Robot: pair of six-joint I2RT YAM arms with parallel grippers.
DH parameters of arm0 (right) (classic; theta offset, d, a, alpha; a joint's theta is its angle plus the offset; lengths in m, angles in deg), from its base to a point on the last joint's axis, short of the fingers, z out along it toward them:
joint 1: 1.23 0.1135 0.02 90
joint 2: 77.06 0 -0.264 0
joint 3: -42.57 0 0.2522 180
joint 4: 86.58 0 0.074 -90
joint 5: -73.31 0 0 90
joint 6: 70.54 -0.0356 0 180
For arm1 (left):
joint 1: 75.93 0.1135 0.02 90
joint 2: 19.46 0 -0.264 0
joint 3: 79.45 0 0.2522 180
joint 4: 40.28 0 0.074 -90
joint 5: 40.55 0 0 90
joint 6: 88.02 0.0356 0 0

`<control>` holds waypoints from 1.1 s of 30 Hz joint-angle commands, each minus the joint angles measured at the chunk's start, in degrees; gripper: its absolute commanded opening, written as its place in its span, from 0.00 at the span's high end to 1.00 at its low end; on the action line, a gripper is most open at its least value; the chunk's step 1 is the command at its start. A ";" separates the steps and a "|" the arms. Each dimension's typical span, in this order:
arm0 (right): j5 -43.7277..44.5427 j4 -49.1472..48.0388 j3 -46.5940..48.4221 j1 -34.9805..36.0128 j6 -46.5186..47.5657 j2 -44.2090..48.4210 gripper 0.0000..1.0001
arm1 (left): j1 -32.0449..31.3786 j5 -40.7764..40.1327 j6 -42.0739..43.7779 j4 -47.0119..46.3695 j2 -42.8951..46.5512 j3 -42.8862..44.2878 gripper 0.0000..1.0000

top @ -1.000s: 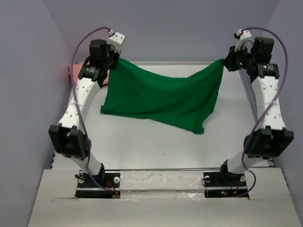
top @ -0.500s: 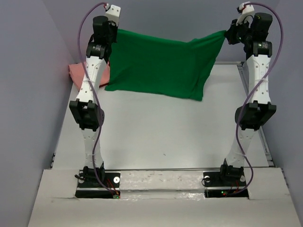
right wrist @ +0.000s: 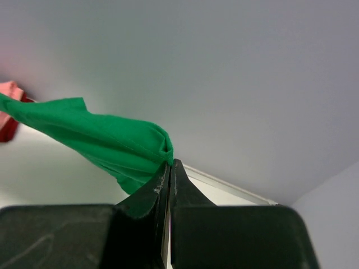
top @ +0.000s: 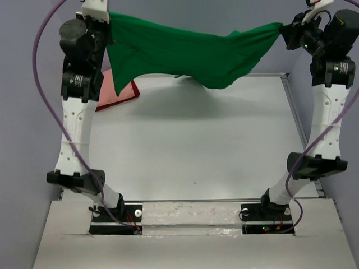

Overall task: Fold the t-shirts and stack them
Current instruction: Flatten out the tshirt

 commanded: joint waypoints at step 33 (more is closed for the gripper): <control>1.37 -5.47 -2.16 -1.47 -1.48 -4.14 1.00 | 1.52 4.56 -0.21 0.78 -16.24 6.69 1.00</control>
